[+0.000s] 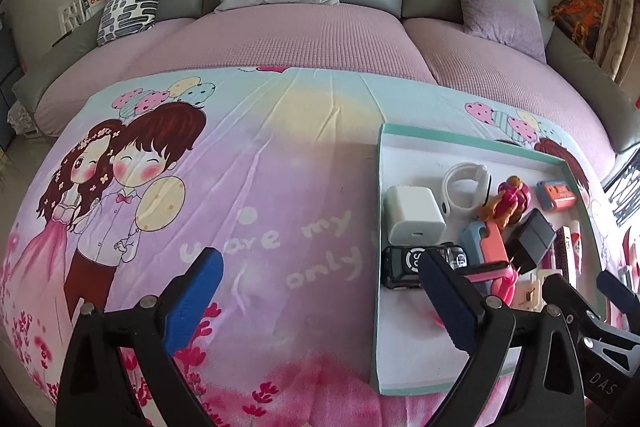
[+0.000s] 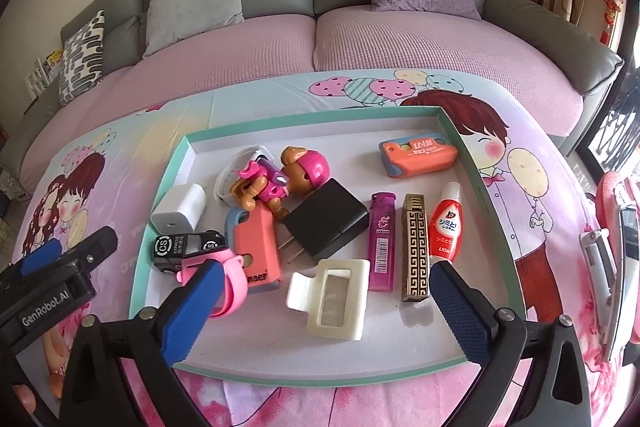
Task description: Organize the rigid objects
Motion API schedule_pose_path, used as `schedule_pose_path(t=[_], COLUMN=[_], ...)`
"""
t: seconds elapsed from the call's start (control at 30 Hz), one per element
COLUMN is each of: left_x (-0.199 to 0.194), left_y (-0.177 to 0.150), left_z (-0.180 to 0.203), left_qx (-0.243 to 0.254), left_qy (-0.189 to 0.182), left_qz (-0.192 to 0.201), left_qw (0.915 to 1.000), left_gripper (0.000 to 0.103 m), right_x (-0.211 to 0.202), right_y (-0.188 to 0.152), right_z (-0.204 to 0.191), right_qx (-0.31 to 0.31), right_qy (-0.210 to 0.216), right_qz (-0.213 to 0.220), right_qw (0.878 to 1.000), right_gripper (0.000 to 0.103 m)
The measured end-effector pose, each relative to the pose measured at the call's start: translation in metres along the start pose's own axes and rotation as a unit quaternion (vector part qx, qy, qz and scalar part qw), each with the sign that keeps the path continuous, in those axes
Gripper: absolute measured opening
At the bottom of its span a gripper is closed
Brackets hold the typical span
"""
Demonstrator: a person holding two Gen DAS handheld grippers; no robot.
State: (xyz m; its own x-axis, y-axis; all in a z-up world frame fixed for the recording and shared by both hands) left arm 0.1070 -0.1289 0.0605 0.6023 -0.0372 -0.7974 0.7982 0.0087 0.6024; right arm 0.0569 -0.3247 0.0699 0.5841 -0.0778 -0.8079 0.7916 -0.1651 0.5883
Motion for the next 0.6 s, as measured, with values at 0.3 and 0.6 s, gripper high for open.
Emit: schedule_pose_path(t=[0.3,0.6], left_x=[-0.015,-0.022], left_y=[-0.015,-0.042], left_z=[-0.002,-0.022], left_qx=[0.024,0.034], left_qy=[0.028,0.066], left_qz=[0.009,-0.005], left_qw=[0.9993,0.9972], left_gripper=[0.098,0.098], right_x=[-0.005,-0.011], right_y=[-0.017,-0.049], right_z=[-0.010,-0.018], right_qx=[-0.018,-0.035], right_qy=[-0.013,-0.010], right_qz=[-0.010,-0.033], right_qw=[1.000,0.999], right_gripper=[0.103,0.103])
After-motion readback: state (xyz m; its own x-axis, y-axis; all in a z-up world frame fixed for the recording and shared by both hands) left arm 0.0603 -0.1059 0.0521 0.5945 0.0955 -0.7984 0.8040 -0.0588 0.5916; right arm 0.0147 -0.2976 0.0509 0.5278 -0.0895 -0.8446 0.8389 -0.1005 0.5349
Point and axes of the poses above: each gripper's, at about its wrist camera, not at the fingertips, and x roughly the way its jaws point, z to its right, y to its top, the point moved 2 cm from there along x, roughly the way its jaws point, and after that the axes turned 1 degree about -x, right-handed, at the moved point
